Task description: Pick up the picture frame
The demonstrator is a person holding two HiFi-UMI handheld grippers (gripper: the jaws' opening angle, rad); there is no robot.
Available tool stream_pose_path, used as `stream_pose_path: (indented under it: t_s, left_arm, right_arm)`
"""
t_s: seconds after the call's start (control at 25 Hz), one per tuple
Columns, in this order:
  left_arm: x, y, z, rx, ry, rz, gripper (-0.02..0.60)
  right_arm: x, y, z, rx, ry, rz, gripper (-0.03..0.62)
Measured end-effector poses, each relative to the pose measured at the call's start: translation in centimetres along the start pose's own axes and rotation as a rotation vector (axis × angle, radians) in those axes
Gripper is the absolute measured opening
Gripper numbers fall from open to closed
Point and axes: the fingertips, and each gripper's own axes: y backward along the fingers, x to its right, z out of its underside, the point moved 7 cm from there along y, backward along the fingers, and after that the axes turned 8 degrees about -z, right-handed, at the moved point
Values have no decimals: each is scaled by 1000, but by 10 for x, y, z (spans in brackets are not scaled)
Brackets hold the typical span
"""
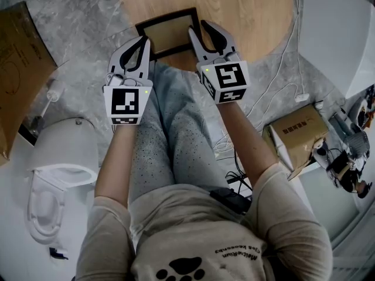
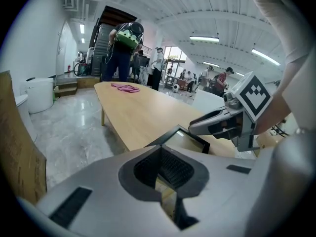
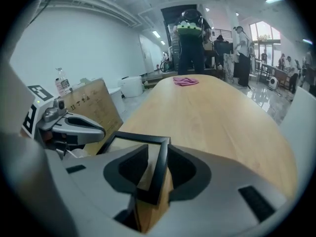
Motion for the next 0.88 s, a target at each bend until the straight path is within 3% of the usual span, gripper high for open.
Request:
stream_pose_path:
  t_s: [0.2, 0.32, 0.6, 0.68, 0.88]
  left_arm:
    - [-1, 1, 7, -22, 4, 5, 9]
    - [-1, 2, 10, -42, 11, 9, 9]
    - [-10, 8, 22, -62, 107, 12, 15]
    - [-13, 9, 28, -70, 152, 17, 141]
    - [-21, 9, 44, -87, 298, 60, 191]
  right_arm:
    - [7, -6, 13, -66, -68, 21, 147]
    - [8, -5, 17, -72, -100, 36, 88]
    - [0, -7, 16, -68, -122, 64, 80]
    - [-3, -9, 16, -74, -117, 61, 80]
    - [-15, -15, 15, -74, -105, 48, 78]
